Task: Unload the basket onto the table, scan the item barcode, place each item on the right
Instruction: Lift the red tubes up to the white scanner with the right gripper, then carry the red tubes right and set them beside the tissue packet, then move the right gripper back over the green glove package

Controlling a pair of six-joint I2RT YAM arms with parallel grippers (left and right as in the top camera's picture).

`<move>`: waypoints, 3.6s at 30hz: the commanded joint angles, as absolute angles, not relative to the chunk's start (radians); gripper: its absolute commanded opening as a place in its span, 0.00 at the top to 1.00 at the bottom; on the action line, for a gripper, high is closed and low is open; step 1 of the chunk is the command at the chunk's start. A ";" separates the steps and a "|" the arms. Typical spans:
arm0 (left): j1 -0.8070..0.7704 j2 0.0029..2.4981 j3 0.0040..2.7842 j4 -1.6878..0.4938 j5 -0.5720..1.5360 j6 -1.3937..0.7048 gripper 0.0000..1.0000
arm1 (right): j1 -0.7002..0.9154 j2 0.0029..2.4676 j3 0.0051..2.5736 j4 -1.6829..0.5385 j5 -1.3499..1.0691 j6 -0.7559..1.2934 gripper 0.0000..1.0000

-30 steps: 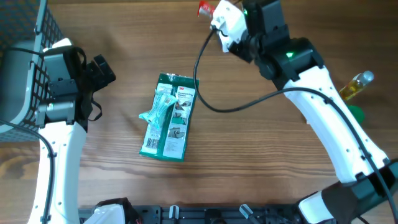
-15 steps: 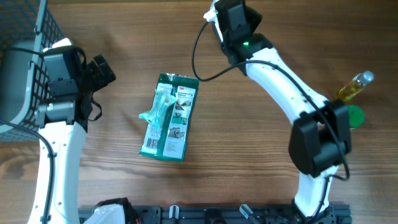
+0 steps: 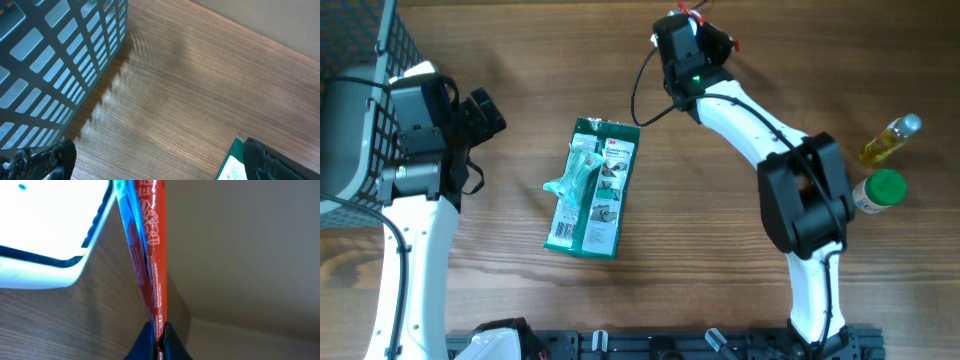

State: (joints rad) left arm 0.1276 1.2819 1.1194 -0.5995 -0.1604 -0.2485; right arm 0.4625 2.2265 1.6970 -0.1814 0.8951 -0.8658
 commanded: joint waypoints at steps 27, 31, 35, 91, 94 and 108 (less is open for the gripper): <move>0.133 1.283 1.127 -0.596 -0.170 -0.240 0.00 | 0.449 2.090 1.703 -0.265 0.870 -0.788 0.96; 0.133 1.283 1.127 -0.596 -0.170 -0.240 0.00 | 0.447 1.919 1.703 -0.410 0.775 -0.609 0.96; 0.133 1.283 1.127 -0.596 -0.170 -0.240 0.00 | 0.432 1.758 1.703 -0.669 0.658 -0.369 0.96; 0.133 1.283 1.127 -0.596 -0.170 -0.240 0.00 | 0.002 1.711 1.097 -0.855 0.224 0.240 0.49; 0.133 1.283 1.127 -0.596 -0.170 -0.240 0.00 | 0.003 1.711 1.097 -0.832 0.028 0.239 0.44; 0.133 1.283 1.127 -0.596 -0.170 -0.240 0.00 | 0.348 1.711 1.097 -0.522 -0.554 0.531 0.49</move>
State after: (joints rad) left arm 0.1276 1.2827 1.1194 -0.5999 -0.1604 -0.2489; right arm 0.2359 1.7020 1.1015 -0.5941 -0.4938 0.3855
